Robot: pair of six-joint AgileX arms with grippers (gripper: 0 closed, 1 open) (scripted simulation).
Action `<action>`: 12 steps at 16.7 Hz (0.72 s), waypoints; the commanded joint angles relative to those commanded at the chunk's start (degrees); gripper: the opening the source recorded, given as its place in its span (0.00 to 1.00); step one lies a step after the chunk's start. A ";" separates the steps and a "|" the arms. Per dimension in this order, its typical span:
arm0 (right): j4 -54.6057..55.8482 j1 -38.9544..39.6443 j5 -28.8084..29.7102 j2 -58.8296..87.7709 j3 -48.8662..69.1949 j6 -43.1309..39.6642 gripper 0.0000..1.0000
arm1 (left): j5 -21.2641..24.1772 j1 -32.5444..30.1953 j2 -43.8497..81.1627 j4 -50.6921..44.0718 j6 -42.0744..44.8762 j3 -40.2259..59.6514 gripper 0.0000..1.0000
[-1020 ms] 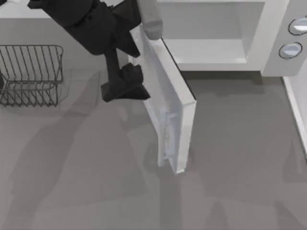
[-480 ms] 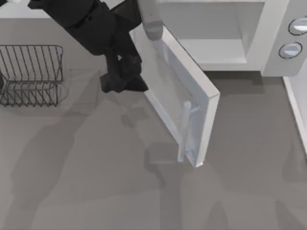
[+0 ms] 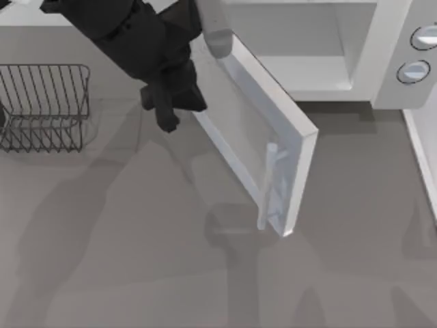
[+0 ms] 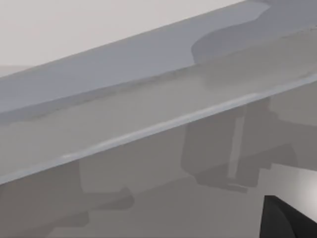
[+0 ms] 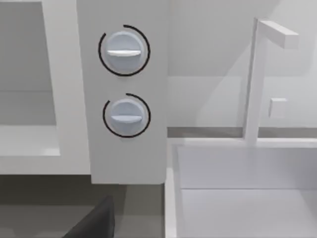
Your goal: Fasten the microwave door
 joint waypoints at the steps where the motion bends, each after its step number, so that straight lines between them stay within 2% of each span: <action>1: 0.00 0.00 0.00 0.00 0.00 0.00 1.00 | 0.00 0.00 0.00 0.00 0.00 0.00 0.00; 8: 0.00 0.00 0.00 0.00 0.00 0.00 1.00 | -0.02 -0.04 0.11 0.01 -0.13 0.13 0.00; 12: 0.00 0.00 0.00 0.00 0.00 0.00 1.00 | -0.78 -2.23 1.68 0.54 -2.52 1.86 0.00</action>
